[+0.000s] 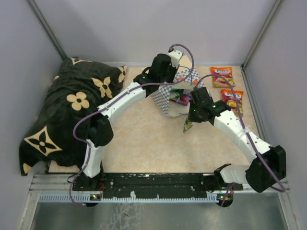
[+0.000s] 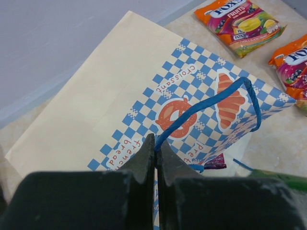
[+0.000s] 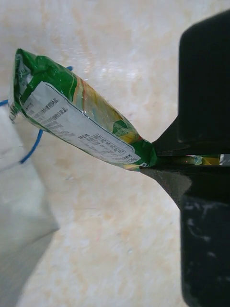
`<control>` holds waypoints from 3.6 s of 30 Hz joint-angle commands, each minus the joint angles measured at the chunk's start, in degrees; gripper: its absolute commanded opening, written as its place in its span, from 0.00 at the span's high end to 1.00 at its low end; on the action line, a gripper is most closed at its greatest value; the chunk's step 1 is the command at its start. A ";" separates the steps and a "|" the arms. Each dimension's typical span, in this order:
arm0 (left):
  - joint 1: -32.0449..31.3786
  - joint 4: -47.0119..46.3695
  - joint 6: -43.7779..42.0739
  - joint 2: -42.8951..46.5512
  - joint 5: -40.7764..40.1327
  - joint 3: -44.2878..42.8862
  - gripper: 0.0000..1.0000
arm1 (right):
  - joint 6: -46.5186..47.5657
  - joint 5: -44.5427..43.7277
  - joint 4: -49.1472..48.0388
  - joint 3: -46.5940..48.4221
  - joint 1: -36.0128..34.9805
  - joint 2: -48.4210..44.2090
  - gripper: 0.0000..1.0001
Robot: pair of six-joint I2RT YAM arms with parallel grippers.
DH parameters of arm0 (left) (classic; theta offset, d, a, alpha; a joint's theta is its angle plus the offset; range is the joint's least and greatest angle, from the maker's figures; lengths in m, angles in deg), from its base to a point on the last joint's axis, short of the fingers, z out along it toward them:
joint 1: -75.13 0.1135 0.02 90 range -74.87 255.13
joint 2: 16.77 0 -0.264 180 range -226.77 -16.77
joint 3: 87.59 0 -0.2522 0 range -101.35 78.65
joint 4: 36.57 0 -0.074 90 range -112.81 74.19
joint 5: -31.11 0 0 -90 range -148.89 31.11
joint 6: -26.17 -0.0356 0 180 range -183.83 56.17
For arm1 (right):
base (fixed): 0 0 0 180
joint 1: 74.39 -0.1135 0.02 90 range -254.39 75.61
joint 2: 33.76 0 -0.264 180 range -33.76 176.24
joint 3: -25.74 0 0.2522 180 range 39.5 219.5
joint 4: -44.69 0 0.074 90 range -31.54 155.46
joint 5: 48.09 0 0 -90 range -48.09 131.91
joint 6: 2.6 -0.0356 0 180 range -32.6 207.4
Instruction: Take the snacks out of the paper bag
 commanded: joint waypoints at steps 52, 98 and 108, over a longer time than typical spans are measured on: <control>4.93 1.35 1.09 8.66 2.15 8.23 1.00 | -23.20 -6.08 -45.88 -19.51 -7.35 -6.62 0.52; 1.50 3.68 2.71 7.65 1.66 7.96 1.00 | -53.23 -16.47 -104.11 -15.07 -2.76 45.48 0.59; 1.49 3.70 2.79 7.46 1.79 7.94 1.00 | -51.08 -16.89 -107.55 -12.82 -2.98 44.92 1.00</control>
